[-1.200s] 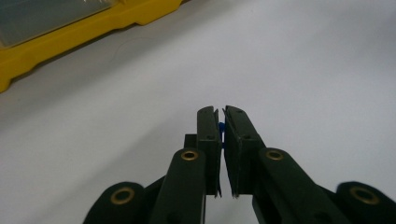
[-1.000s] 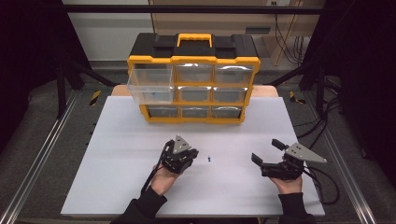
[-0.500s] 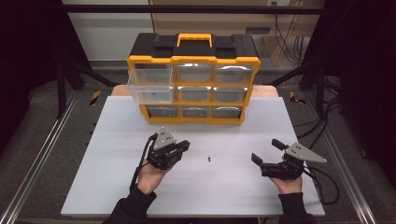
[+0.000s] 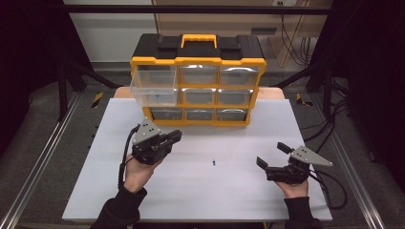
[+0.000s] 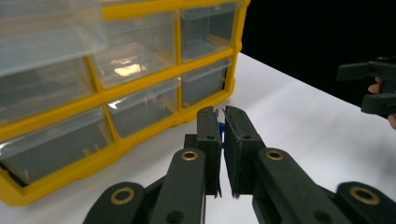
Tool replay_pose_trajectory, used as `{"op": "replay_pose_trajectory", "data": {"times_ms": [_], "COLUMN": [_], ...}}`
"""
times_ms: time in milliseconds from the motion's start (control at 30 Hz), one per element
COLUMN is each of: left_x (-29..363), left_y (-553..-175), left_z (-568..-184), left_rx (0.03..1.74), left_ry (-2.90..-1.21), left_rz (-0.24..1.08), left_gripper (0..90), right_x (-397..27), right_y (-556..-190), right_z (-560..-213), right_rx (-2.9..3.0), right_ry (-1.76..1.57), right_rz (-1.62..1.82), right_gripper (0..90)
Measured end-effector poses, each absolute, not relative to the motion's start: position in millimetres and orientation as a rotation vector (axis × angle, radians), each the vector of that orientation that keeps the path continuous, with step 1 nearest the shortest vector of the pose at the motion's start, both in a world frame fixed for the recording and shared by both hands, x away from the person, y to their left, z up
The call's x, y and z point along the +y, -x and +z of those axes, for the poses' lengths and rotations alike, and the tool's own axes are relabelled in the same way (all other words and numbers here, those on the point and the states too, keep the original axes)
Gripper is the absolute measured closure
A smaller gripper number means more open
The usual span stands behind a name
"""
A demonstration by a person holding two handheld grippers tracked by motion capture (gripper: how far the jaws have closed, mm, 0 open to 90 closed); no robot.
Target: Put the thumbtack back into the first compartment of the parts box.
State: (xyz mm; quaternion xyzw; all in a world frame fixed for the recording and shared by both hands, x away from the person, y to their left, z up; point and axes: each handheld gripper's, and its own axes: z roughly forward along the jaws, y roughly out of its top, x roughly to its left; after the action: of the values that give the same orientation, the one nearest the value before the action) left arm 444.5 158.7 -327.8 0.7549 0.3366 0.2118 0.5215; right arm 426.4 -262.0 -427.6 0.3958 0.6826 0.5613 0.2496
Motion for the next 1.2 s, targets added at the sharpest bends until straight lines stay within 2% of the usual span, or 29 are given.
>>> {"op": "replay_pose_trajectory", "data": {"times_ms": [667, 1200], "left_x": [187, 189], "left_y": [-452, -472], "left_z": [-260, -216], "left_rx": [0.787, 0.803], "left_ry": [-1.792, -1.765], "left_rz": [0.61, 0.691], "left_gripper": [84.1, 84.0], "right_x": [-263, -263], "right_y": [-426, -426], "right_z": [-427, -427], "right_rx": [1.855, 1.853], "right_ry": [-1.085, -1.083], "right_rz": [1.532, 1.537], "right_gripper": [0.9, 1.0]}}
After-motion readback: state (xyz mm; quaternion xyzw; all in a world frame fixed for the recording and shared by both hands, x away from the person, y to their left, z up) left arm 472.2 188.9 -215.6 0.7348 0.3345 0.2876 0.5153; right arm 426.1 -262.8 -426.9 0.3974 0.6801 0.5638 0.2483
